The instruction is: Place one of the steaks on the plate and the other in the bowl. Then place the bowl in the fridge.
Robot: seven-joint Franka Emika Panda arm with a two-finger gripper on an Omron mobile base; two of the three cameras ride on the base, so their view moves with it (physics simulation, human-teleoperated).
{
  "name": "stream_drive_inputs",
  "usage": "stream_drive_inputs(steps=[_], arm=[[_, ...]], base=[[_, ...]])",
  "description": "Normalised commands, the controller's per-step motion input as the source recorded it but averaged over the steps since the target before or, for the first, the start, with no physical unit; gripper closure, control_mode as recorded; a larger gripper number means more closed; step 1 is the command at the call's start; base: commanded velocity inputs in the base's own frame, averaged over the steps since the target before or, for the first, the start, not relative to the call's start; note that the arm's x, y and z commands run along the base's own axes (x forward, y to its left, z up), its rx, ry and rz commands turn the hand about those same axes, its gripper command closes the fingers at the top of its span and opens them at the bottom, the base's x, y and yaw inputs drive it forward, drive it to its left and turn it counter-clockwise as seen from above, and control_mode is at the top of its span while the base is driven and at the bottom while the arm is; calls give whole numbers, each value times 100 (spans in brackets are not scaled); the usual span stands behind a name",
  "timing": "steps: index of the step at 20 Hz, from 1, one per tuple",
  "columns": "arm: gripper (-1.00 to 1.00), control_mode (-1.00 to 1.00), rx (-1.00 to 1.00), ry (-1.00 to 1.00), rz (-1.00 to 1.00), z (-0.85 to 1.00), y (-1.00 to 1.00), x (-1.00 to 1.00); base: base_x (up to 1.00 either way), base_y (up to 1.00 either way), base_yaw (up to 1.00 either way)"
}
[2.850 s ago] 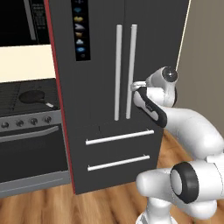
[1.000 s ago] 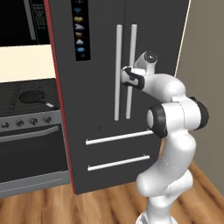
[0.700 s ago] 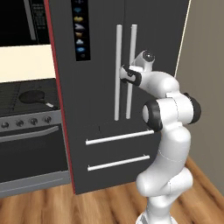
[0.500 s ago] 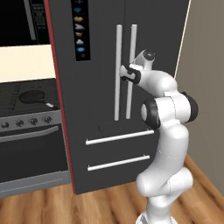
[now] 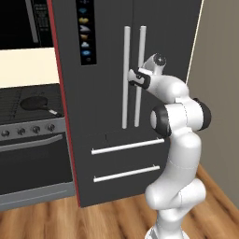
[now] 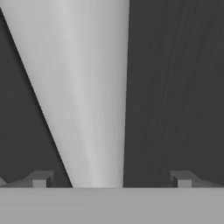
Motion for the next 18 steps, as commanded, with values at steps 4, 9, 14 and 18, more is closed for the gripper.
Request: stream_drive_inputs(steps=[4, 9, 14, 18], arm=[[100, -100, 0, -4, 1, 0, 0, 11], [100, -100, 0, -1, 1, 0, 0, 9], [100, -100, 0, 0, 0, 0, 0, 0], [100, -100, 0, 0, 0, 8, -13, -18]], base=[[0, 0, 0], [0, 0, 0], [0, 0, 0], [0, 0, 0]])
